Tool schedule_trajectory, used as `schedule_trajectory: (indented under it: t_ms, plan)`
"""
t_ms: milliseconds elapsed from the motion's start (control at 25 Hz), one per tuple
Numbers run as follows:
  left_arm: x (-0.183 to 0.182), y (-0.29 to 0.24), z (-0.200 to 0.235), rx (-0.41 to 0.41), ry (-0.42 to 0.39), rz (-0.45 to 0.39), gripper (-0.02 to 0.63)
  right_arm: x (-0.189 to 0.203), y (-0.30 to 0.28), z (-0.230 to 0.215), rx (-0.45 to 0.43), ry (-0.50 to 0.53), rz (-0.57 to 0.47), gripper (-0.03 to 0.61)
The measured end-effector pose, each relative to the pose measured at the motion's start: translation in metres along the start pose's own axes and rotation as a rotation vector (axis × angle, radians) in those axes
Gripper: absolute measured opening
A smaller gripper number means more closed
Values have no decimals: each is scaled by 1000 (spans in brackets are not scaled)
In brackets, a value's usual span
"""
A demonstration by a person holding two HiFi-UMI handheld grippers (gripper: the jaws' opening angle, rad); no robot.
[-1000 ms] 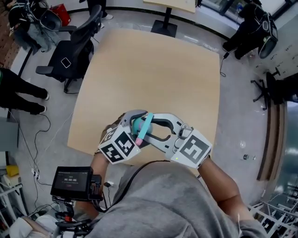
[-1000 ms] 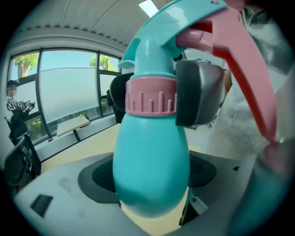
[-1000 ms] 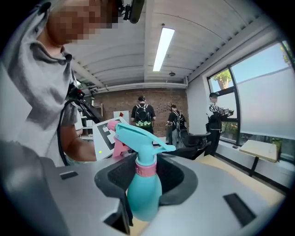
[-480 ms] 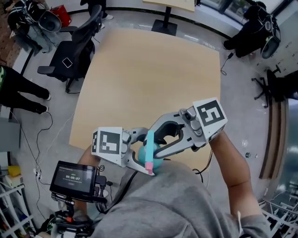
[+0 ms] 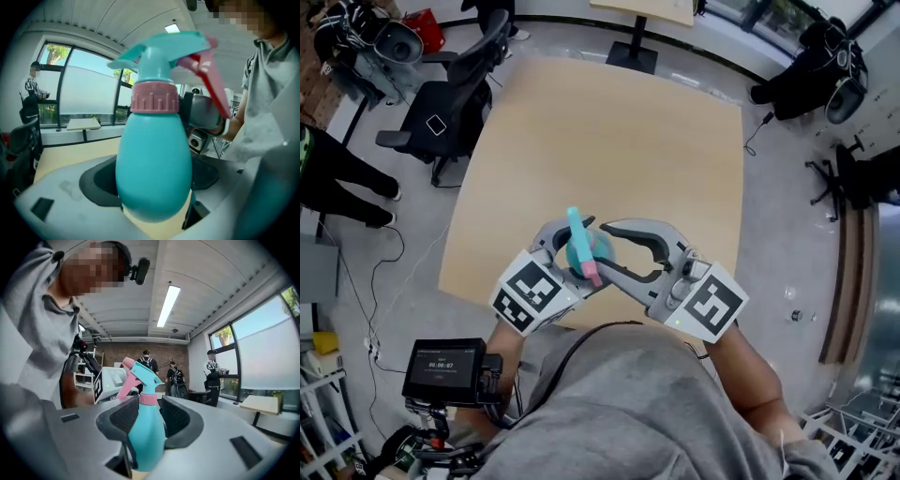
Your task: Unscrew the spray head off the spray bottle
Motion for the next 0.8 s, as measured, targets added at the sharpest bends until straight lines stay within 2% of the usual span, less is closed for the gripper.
schedule_trajectory:
  t_ms: [120, 200, 280, 400, 480, 600, 680, 720, 800]
  plan:
    - [-5, -6, -2, -95, -67, 19, 398, 3, -10, 13, 57, 35, 48, 138]
    - [-1, -8, 0, -154, -112, 42, 397, 9, -10, 19, 84, 77, 159, 137]
    - [5, -7, -1, -165, -146, 66, 397, 10, -8, 24, 74, 154, 229, 137]
    - [9, -7, -11, -61, -192, 91, 397, 6, -9, 28, -25, 258, 219, 137]
    - [11, -8, -20, 12, -249, 127, 397, 4, -10, 28, -108, 261, 230, 137]
    - [10, -6, -30, 63, -334, 180, 397, 1, -10, 28, -193, 164, 286, 135]
    - [10, -3, -36, 120, -365, 185, 397, -1, -10, 28, -269, 120, 291, 132]
    - [10, 0, -40, 172, -359, 172, 397, -3, -9, 27, -317, 89, 265, 130]
    - [8, 10, -49, 314, -325, 121, 397, -6, -6, 24, -417, -56, 146, 130]
Point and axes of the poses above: the fingertips, and each gripper's own axes: y backward along the fingers, z to its left, x out of its underside, the point moved 9 cm from there along y, backward along the fingers, and after that the axes turned 11 degrees about -x, right-handed, at the moved point
